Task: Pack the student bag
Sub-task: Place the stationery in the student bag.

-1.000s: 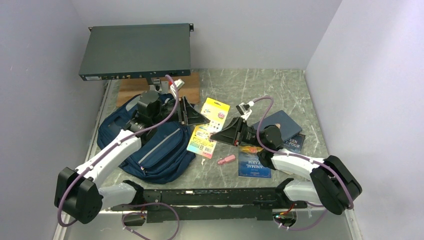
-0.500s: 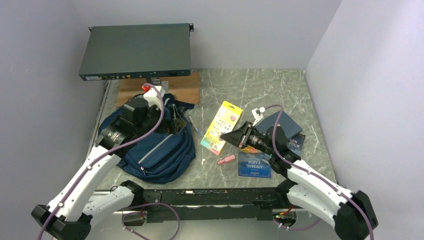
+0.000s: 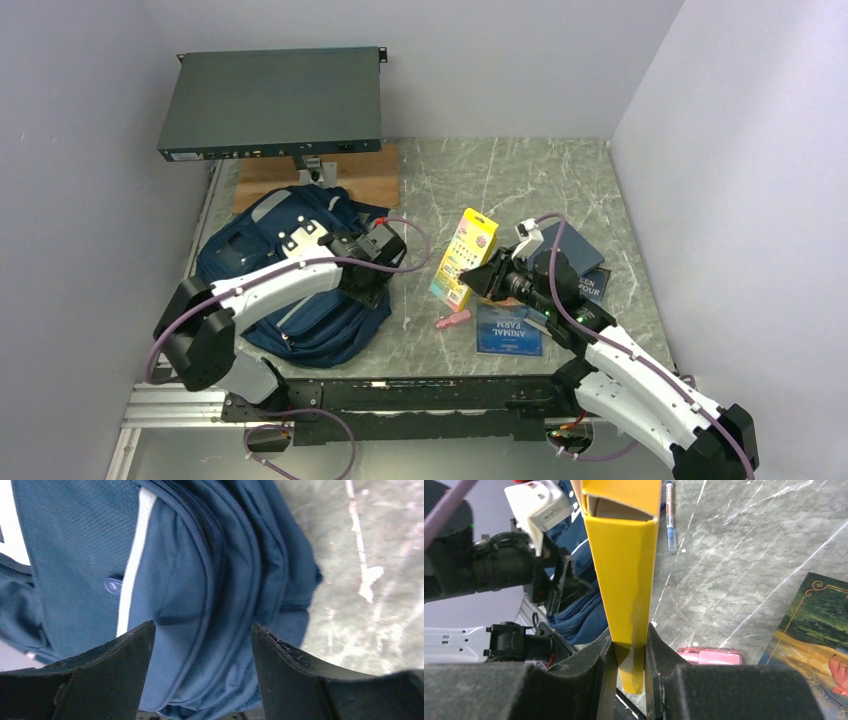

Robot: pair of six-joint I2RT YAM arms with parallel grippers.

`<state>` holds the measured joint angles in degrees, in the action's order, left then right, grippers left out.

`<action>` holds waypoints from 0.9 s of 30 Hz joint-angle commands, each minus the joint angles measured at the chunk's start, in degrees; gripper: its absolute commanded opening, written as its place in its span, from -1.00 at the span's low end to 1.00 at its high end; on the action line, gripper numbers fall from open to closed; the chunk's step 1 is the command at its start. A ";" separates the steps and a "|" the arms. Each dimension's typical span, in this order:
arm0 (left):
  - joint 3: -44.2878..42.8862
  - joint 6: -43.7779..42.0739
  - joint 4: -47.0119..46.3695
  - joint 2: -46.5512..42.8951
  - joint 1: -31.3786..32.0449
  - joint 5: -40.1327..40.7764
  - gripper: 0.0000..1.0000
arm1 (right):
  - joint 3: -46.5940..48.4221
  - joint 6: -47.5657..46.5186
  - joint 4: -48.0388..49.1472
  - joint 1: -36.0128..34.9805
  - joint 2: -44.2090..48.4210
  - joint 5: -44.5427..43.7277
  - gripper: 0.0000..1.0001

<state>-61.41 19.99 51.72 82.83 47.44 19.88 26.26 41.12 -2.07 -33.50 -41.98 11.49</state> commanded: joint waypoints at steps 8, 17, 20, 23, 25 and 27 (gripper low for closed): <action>-3.76 -2.65 3.54 6.27 0.11 11.90 0.08 | -2.23 1.97 7.28 0.01 1.50 3.07 -0.64; -5.61 -3.22 6.98 3.03 0.04 16.45 -0.53 | -3.07 4.62 11.56 0.07 -0.65 6.54 -0.64; -7.60 -4.90 6.37 0.21 -0.23 12.24 -0.74 | -4.96 10.05 18.91 0.01 -3.62 10.89 -0.64; -10.08 -6.89 4.43 -2.74 -1.42 3.88 -1.00 | -6.46 16.17 28.95 0.02 -8.19 15.55 -0.65; -11.64 -7.32 2.94 -4.35 -2.72 -2.29 -1.00 | -6.95 20.31 35.35 -0.13 -11.66 18.20 -0.65; -12.60 -7.54 0.32 -5.73 -3.46 -6.76 -1.00 | -6.67 23.61 40.46 -0.67 -15.29 20.14 -0.65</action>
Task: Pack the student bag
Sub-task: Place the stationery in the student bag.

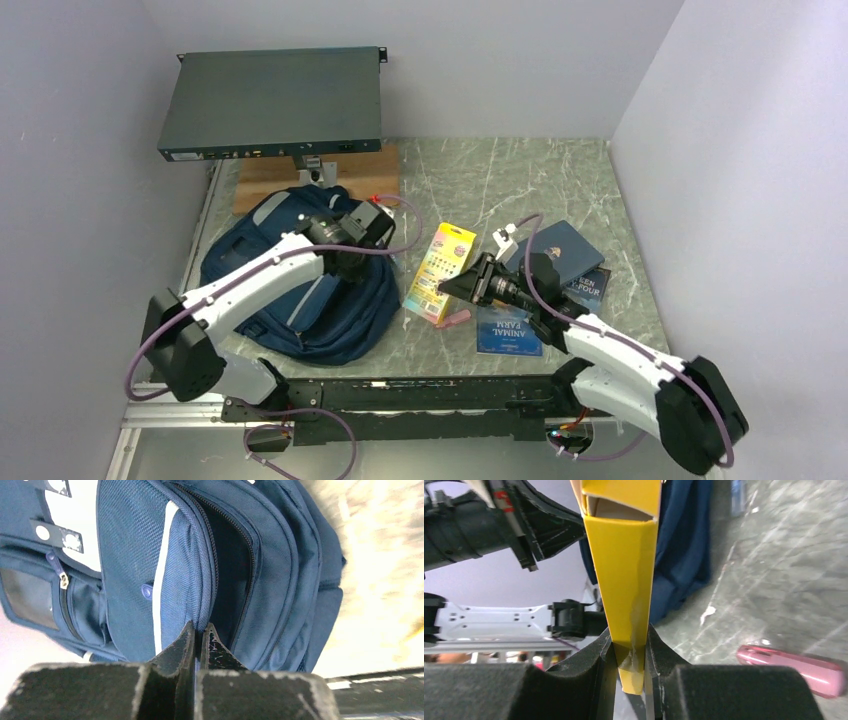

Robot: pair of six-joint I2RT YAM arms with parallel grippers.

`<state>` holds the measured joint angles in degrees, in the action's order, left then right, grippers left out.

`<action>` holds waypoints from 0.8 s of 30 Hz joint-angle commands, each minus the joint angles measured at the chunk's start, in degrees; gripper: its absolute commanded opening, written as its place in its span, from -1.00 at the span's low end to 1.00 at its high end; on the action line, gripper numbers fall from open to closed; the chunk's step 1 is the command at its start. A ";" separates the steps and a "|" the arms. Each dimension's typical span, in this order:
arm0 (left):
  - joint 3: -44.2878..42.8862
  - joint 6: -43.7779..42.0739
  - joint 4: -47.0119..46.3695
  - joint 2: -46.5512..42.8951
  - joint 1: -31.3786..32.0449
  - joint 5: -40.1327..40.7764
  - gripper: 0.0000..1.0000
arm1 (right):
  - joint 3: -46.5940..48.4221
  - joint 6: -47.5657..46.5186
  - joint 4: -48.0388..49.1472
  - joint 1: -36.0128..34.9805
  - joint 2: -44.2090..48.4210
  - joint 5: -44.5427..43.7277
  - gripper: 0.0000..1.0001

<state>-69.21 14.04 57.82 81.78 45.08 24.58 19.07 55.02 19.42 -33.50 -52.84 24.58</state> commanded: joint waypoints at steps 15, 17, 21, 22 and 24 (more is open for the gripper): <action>-6.18 -3.39 -12.10 -4.13 -3.37 -21.09 -1.00 | 9.10 24.64 31.44 -14.37 -26.28 -6.05 -0.66; -5.36 -3.67 -13.13 -4.97 -3.85 -22.55 -1.00 | 10.24 25.30 30.11 -15.46 -28.05 -8.58 -0.66; -4.46 -3.84 -14.23 -6.44 -4.90 -25.42 -1.00 | 12.12 26.10 28.88 -18.13 -30.82 -13.80 -0.65; -4.18 -3.75 -14.64 -6.72 -5.24 -26.63 -1.00 | 12.54 26.03 28.93 -19.01 -31.36 -15.36 -0.65; -3.20 -3.25 -16.03 -7.18 -6.15 -29.45 -1.00 | 13.22 25.50 28.56 -20.16 -32.29 -18.22 -0.65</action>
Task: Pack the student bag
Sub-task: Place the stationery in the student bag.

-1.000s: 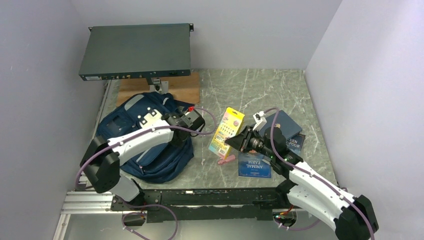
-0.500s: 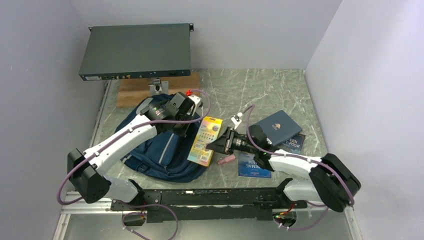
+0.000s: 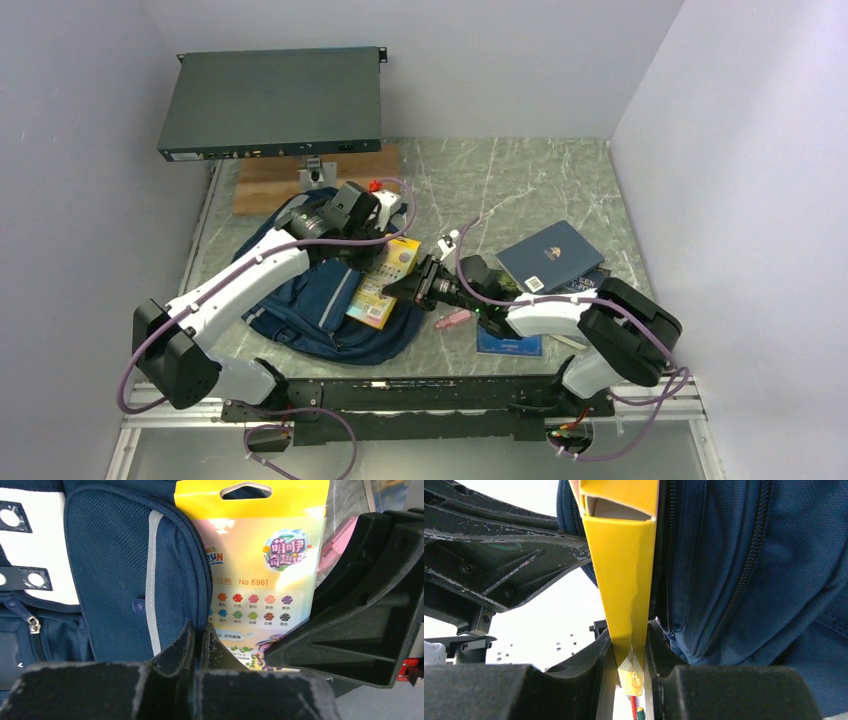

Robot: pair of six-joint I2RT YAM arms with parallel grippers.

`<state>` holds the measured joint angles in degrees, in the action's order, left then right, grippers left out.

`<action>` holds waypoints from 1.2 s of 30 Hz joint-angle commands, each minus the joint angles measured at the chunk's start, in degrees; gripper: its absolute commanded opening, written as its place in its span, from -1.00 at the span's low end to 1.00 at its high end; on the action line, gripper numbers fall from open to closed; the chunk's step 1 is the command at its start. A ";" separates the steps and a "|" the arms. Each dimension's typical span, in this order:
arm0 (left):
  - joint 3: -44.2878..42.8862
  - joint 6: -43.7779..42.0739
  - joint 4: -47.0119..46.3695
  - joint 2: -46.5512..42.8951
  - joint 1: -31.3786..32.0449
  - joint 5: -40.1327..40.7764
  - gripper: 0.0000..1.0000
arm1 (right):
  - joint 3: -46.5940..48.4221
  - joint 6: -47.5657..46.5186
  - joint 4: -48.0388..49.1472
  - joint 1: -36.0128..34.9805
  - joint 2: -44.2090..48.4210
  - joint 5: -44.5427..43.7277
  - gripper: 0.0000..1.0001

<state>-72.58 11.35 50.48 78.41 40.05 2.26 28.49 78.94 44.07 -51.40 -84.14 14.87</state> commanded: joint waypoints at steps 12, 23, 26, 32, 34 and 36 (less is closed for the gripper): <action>2.84 1.30 -11.52 -7.74 -8.70 -16.76 -1.00 | 5.70 -2.02 -3.17 -6.49 -4.48 -17.74 -0.65; 4.45 2.33 -13.39 -8.26 -11.20 -21.92 -1.00 | 12.73 -0.23 0.96 -9.40 -13.47 -13.73 -0.65; 4.56 2.35 -13.42 -8.48 -11.39 -22.07 -1.00 | 13.83 -0.55 0.40 -9.81 -14.02 -14.81 -0.65; 5.26 2.78 -13.94 -9.25 -12.89 -21.73 -1.00 | 13.19 -1.89 -1.30 -12.06 -12.44 -19.19 -0.64; 5.60 3.06 -14.22 -9.64 -13.63 -21.62 -1.00 | 13.06 -1.78 -1.55 -13.24 -12.29 -18.78 -0.65; 5.87 3.13 -14.35 -9.85 -14.36 -21.30 -1.00 | 12.71 -1.96 -1.84 -14.52 -11.99 -18.57 -0.65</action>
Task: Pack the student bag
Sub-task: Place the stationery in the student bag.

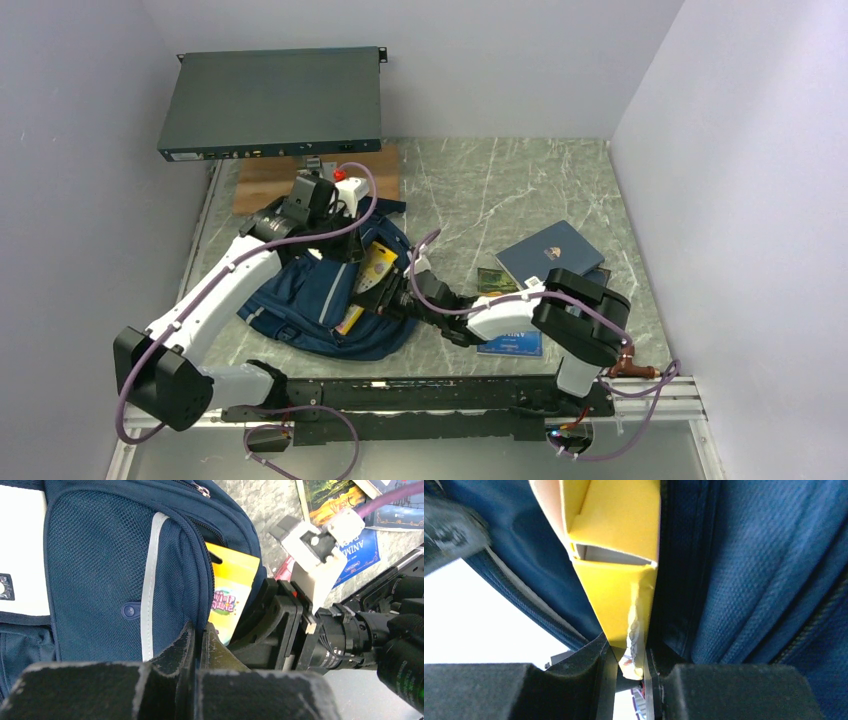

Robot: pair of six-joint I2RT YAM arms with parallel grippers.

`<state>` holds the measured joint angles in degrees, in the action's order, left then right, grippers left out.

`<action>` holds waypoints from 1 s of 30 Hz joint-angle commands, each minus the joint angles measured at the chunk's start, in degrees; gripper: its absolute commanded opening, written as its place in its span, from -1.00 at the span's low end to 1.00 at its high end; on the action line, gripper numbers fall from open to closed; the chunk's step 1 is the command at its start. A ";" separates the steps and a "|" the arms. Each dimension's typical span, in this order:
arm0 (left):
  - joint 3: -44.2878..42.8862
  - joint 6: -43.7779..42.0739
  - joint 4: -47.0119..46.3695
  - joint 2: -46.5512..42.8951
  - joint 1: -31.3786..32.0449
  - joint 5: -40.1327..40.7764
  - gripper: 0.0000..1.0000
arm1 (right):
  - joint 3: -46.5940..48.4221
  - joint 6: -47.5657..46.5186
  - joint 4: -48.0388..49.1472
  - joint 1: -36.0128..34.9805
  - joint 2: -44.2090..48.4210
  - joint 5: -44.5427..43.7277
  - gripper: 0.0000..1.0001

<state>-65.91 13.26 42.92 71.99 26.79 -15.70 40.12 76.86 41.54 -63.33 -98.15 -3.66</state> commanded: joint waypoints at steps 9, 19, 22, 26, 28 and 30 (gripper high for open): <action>0.16 1.92 -8.18 -3.60 -2.09 -6.90 -1.00 | 3.89 -3.92 -0.17 0.27 0.63 -2.22 -0.63; 0.27 1.05 -7.56 -5.05 -2.61 -2.81 -1.00 | 9.97 -5.68 2.25 4.28 -4.89 1.64 -0.60; -0.12 0.45 -6.77 -4.89 -2.69 -1.99 -1.00 | 11.05 -6.85 2.92 4.68 -6.20 3.30 -0.56; -0.39 0.24 -6.09 -4.59 -2.85 -0.53 -1.00 | 11.96 -10.78 5.25 5.59 -7.81 4.87 -0.39; -0.46 0.09 -5.92 -4.64 -3.16 0.48 -1.00 | 13.11 -11.14 5.18 6.19 -8.83 6.20 -0.20; -0.29 0.16 -6.14 -4.71 -3.55 0.48 -1.00 | 13.34 -10.00 5.81 6.46 -9.65 7.08 0.02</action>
<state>-64.86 14.13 40.80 69.87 23.92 -15.03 50.13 68.53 41.36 -58.41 -106.30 1.93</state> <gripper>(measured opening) 0.034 0.424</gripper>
